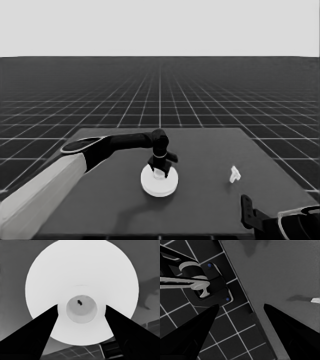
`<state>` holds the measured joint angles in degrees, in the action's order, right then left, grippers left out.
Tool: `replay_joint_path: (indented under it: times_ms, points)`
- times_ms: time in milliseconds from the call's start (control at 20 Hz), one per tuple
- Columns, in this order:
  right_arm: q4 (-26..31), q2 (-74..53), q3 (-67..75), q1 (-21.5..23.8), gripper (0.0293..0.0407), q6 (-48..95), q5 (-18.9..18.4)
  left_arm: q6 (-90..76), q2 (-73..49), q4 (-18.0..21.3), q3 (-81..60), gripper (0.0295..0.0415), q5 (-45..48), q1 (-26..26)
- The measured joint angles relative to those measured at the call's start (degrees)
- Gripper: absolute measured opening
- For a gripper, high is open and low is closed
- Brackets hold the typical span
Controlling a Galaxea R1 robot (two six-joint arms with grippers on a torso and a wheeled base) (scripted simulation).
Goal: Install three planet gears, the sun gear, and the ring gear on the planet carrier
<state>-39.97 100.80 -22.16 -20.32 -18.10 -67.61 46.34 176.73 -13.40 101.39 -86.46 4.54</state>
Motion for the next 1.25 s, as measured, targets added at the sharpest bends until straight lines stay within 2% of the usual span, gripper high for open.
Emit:
replay_joint_path:
  times_ms: [50, 100, 150, 500, 550, 650, 1000, 1050, 1100, 1150, 1250]
  points:
    - [0.0, 0.0, 0.0, 0.0, 0.0385, 0.0, 0.0, -0.3, 0.0, 0.0, 0.0, 0.0373, 0.0, 0.0]
    - [0.0, 0.0, 0.0, 0.0, 0.0385, 0.0, 0.0, -0.5, 0.0, 0.0, 0.0, 0.0381, 0.0, 0.0]
    - [0.0, 0.0, 0.0, 0.0, 0.0385, 0.0, 0.0, -0.6, 0.0, 0.0, 0.0, 0.0384, 0.0, -0.1]
    - [0.0, 0.0, 0.0, 0.0, 0.0385, 0.0, 0.0, -0.7, 0.0, 0.0, 0.0, 0.0385, 0.0, -0.1]
    - [0.0, 0.0, 0.0, 0.0, 0.0385, 0.0, 0.0, 12.4, -0.5, 2.1, -1.7, 0.0386, -0.6, -2.3]
    - [0.0, 0.0, 0.0, 0.0, 0.0385, 0.0, 0.0, 24.7, -0.7, 4.1, -2.8, 0.0385, -1.2, -5.0]
    - [0.0, 0.0, 0.0, 0.0, 0.0385, 0.0, 0.0, 31.0, -0.7, 5.2, -3.0, 0.0385, -1.6, -6.2]
    - [25.5, 2.4, -13.3, 17.5, 0.0393, -12.2, -3.0, 3.4, -16.0, 1.3, -28.7, 0.0409, 18.2, -11.1]
    - [33.8, 8.2, -28.4, 24.9, 0.0392, -18.4, -9.0, -23.9, -38.8, -1.0, -48.9, 0.0414, 30.4, -16.6]
    - [35.7, 13.3, -39.2, 26.4, 0.0389, -21.8, -13.2, -41.4, -54.9, -2.4, -60.4, 0.0401, 37.5, -19.8]
    - [36.6, 19.2, -51.3, 26.9, 0.0385, -24.0, -17.2, -57.8, -69.1, -3.7, -71.6, 0.0388, 44.2, -22.6]
